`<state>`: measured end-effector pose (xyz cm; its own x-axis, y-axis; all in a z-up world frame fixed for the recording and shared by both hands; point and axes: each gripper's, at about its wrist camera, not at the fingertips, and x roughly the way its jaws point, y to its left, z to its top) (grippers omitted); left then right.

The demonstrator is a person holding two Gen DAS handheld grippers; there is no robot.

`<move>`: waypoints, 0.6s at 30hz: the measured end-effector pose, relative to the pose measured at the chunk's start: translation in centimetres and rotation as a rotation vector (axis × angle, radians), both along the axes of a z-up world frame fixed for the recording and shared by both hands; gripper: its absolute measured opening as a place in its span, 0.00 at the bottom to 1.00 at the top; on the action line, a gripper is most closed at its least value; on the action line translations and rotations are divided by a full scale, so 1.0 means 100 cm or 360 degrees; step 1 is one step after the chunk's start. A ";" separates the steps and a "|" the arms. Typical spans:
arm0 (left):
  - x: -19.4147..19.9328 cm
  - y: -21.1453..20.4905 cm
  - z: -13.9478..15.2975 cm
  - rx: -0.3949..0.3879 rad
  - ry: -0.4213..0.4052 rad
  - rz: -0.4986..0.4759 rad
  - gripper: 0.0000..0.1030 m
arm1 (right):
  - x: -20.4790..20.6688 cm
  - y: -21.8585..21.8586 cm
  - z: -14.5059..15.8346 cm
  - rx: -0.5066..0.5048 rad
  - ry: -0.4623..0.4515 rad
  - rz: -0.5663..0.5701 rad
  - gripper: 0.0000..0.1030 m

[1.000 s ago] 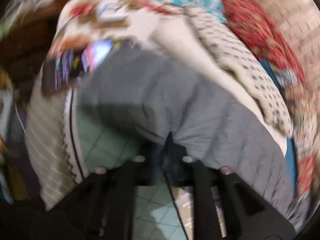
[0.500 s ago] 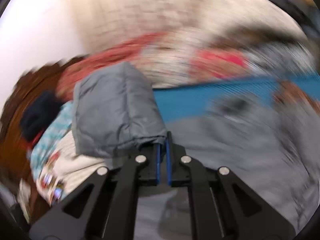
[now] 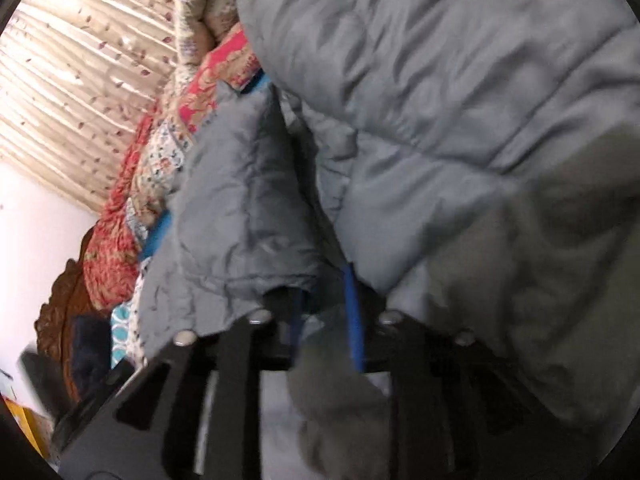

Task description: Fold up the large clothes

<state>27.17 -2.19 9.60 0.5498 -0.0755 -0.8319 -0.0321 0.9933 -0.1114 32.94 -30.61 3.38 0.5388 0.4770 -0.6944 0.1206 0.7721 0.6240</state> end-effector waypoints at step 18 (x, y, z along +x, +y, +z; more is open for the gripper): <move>0.031 -0.030 -0.065 0.0370 0.0105 0.0005 0.23 | -0.056 -0.036 0.065 -0.0257 -0.0437 -0.0039 0.49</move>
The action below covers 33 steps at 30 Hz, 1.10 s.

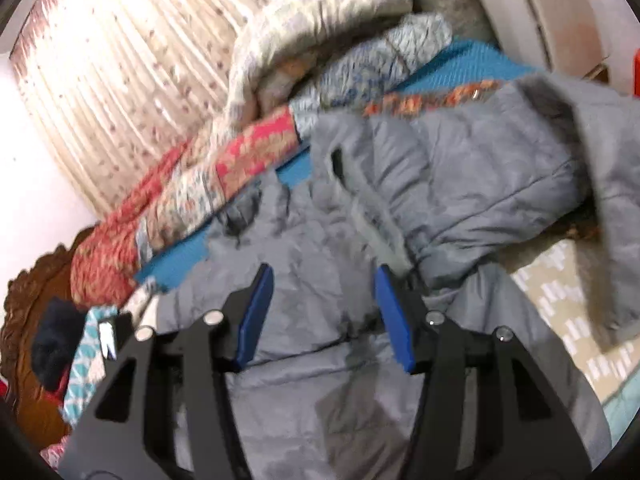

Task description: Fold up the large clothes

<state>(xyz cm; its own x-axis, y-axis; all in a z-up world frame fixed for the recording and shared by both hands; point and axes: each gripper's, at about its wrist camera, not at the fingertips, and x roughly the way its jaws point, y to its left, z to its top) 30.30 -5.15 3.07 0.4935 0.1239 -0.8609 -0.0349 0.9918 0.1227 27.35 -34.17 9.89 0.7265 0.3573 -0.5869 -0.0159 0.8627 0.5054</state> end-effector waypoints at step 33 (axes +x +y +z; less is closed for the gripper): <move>-0.173 0.047 0.059 -0.0366 -0.0067 0.0010 0.23 | -0.115 -0.126 0.102 -0.0318 -0.0212 -0.0210 0.03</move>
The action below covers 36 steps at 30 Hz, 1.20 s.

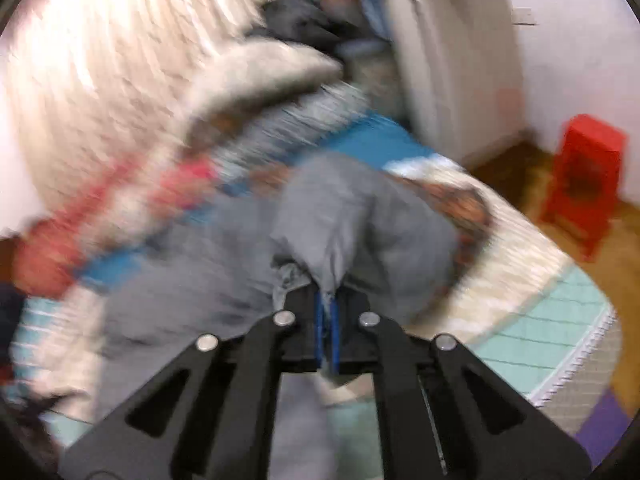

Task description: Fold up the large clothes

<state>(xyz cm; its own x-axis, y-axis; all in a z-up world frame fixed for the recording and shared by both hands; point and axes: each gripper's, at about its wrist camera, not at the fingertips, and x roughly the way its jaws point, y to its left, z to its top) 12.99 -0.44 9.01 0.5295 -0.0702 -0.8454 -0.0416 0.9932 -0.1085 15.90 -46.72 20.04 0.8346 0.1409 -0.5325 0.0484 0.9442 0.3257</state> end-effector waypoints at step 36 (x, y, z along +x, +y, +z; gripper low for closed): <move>0.035 0.052 0.051 -0.0016 -0.0363 0.0059 0.23 | 0.130 0.201 -0.027 -0.0100 0.0136 0.0730 0.54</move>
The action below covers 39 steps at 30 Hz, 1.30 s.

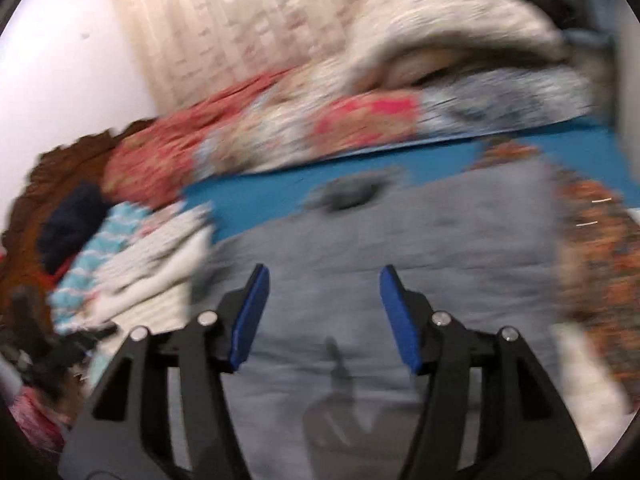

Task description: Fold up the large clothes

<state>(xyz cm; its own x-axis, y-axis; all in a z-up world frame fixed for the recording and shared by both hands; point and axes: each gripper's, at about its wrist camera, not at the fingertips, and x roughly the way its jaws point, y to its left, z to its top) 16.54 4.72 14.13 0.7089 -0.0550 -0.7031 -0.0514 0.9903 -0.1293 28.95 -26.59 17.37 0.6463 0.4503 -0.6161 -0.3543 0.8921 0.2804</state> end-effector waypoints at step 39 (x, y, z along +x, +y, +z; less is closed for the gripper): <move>-0.090 0.005 -0.090 -0.0178 0.0646 -0.0177 0.00 | -0.155 -0.205 -0.087 0.0271 0.0380 -0.0421 0.54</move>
